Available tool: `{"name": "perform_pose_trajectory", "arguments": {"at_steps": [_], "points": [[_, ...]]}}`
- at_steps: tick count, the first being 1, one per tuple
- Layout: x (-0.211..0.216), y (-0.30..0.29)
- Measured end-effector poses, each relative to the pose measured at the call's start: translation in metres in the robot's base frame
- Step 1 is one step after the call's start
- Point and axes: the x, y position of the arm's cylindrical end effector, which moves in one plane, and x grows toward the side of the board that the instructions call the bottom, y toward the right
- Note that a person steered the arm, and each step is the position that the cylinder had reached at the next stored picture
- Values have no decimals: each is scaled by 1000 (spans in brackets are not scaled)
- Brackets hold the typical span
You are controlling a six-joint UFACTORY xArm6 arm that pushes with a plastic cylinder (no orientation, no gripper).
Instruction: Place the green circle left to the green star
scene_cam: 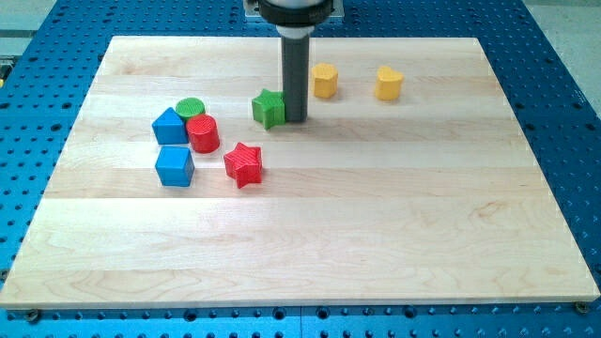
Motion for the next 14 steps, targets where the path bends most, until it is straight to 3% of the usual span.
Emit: {"name": "perform_pose_trajectory", "arguments": {"at_steps": [1,2,3,4,5,7,9,11,12,13,14], "points": [[11,-20],[-39,-55],[-69,-45],[-4,-144],[-46,-160],[-100,-113],[-100,-77],[-99,-172],[-67,-249],[-10,-266],[-6,-198]]}}
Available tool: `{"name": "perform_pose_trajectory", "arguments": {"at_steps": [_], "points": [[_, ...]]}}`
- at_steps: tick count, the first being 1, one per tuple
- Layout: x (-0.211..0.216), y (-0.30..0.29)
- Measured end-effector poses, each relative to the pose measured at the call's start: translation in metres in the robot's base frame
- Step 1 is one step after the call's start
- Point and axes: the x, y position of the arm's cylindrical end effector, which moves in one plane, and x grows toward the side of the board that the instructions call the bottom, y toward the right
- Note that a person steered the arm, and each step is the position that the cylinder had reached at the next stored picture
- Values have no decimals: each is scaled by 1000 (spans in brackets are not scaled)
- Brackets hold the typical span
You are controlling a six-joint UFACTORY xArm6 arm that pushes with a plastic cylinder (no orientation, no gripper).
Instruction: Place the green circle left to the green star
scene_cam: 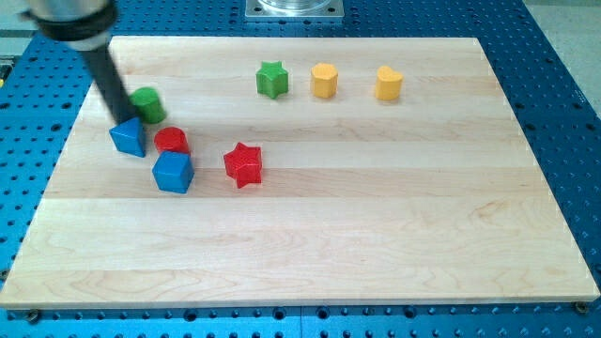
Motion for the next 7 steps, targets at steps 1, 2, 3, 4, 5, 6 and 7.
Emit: {"name": "perform_pose_trajectory", "arguments": {"at_steps": [1,2,3,4,5,6,7], "points": [[-53,59],[-14,17],[-18,-28],[-42,-27],[-55,-8],[-60,32],[-60,77]]}}
